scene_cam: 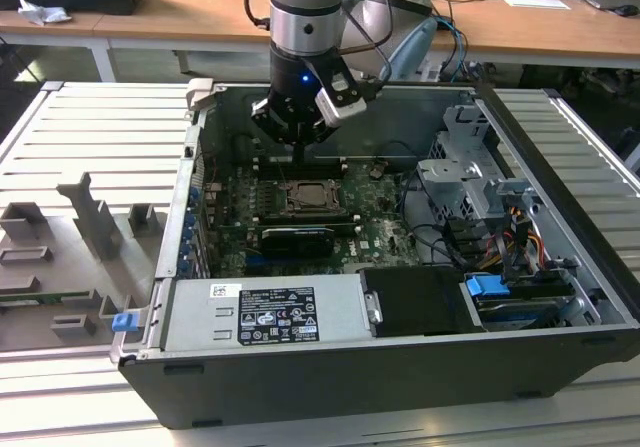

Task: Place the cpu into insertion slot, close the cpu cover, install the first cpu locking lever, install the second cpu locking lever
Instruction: 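Install the first cpu locking lever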

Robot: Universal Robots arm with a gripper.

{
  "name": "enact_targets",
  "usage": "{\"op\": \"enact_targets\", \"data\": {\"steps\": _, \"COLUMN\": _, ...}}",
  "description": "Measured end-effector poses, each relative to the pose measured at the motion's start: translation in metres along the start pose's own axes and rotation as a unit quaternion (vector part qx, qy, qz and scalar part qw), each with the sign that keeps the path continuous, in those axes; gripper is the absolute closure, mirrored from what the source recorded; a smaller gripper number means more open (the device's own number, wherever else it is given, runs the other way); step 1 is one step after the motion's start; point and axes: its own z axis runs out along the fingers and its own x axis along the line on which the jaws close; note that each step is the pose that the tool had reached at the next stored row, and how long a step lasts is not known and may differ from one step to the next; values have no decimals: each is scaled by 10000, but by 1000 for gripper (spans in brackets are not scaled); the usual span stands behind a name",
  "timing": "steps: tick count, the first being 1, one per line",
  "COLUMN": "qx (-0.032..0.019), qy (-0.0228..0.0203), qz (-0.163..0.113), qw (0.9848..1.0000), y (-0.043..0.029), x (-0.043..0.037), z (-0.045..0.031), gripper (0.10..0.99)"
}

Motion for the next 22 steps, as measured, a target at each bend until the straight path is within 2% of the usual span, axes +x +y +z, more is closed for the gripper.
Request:
{"op": "enact_targets", "data": {"steps": 6, "qx": -12, "qy": -1, "qz": 0, "qw": 10000, "y": 3, "x": 224, "z": 4, "gripper": 980}}
{"op": "enact_targets", "data": {"steps": 11, "qx": -15, "qy": -2, "qz": 0, "qw": 10000, "y": 15, "x": 348, "z": 9, "gripper": 980}}
{"op": "enact_targets", "data": {"steps": 15, "qx": -15, "qy": -1, "qz": -1, "qw": 10000, "y": 56, "x": 411, "z": 24, "gripper": 980}}
{"op": "enact_targets", "data": {"steps": 22, "qx": -16, "qy": -1, "qz": 0, "qw": 10000, "y": 182, "x": 422, "z": 102, "gripper": 980}}
